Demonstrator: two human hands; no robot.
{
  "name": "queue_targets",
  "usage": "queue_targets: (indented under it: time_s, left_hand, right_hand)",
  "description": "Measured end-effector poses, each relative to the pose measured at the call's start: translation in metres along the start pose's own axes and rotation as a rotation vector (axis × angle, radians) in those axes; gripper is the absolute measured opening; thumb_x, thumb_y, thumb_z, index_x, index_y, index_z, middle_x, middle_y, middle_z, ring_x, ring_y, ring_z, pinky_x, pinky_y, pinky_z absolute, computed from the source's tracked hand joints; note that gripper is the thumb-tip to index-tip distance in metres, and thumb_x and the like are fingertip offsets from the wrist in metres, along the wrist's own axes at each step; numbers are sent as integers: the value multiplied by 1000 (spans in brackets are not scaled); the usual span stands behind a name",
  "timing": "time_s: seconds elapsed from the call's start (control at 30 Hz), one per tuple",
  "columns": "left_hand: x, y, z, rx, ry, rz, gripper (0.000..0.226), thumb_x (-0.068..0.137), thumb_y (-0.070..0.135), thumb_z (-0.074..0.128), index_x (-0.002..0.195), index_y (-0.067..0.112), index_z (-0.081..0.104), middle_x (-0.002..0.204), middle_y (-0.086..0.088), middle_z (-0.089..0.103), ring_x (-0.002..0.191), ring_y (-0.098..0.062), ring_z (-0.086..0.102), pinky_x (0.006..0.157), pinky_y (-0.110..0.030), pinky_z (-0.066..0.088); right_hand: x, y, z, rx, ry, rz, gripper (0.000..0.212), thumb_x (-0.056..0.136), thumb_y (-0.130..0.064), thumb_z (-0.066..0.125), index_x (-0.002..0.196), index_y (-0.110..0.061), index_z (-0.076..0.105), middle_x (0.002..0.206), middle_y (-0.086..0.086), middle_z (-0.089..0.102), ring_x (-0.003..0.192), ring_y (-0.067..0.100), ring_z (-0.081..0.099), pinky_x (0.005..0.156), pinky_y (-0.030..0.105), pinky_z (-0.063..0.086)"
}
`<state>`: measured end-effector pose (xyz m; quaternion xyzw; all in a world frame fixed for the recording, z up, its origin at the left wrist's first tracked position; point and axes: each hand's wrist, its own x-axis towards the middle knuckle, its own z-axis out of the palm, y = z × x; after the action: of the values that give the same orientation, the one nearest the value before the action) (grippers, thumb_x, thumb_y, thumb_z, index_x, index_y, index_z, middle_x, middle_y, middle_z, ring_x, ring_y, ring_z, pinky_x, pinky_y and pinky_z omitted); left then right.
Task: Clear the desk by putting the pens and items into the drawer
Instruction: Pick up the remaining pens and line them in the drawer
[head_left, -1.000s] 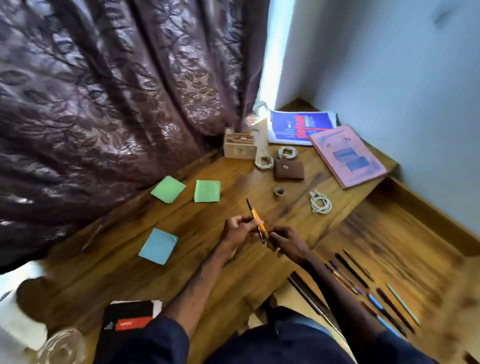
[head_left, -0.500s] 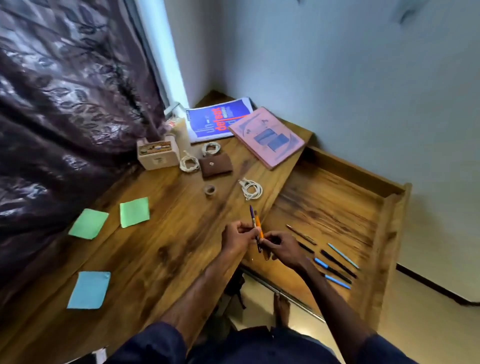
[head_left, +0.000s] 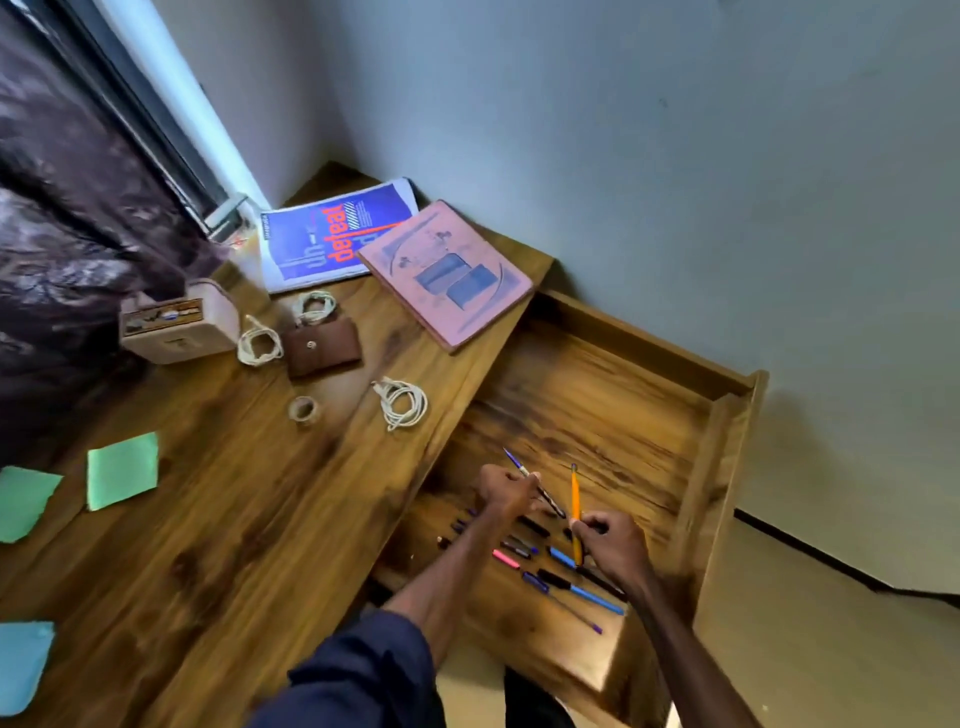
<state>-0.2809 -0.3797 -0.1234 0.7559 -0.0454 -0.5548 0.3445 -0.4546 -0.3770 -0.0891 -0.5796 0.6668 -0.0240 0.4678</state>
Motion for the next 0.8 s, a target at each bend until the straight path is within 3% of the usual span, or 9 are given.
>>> queue_targets:
  time_s: [0.1,0.2,0.3,0.43,0.63,0.8]
  left_hand:
    - [33,2,29,76,104,-19,38,79,26,87,86,-10,73,68,-11,72,46,-14,67,47,-31,60]
    - [47,6,38,165,158,-77,37,81,24,85,96,-5,70,81,-15,75,53,-17,72,45,-26,58]
    - [60,2,42,250,211,-104,41,79,23,85,106,-2,67,85,-14,75,60,-17,74,49,-27,60]
    - [81,-10,48,378,223,-126,45,78,28,85,105,-4,68,86,-13,75,70,-19,75,59,-30,63]
    - [61,0,46,367,173,-90,39,83,31,81,102,-1,69,92,-13,75,82,-21,75,68,-32,65]
    - [64,-8,45,340,159,-18,46,83,36,80,104,-4,68,89,-16,74,79,-27,75,70,-42,65]
  right_hand:
    - [16,7,-13,3,-7,-2,14,89,-28,72,77,-23,77,68,-8,72,66,9,68,59,28,52]
    - [29,8,-22,11,-30,-5,9,91,-26,71,84,-22,75,71,-8,71,64,6,65,52,18,44]
    - [46,11,-29,-17,-15,-13,9,89,-27,73,79,-25,73,72,-9,71,66,7,66,54,22,48]
    - [61,17,-38,-86,9,-27,10,87,-27,74,82,-19,75,75,-8,72,68,7,66,60,24,51]
    - [70,31,-53,-232,37,-18,8,83,-25,78,84,-18,73,73,-7,68,66,8,61,55,20,39]
    - [73,42,-56,-417,8,-4,7,83,-24,78,88,-21,74,83,-3,73,78,14,69,67,27,56]
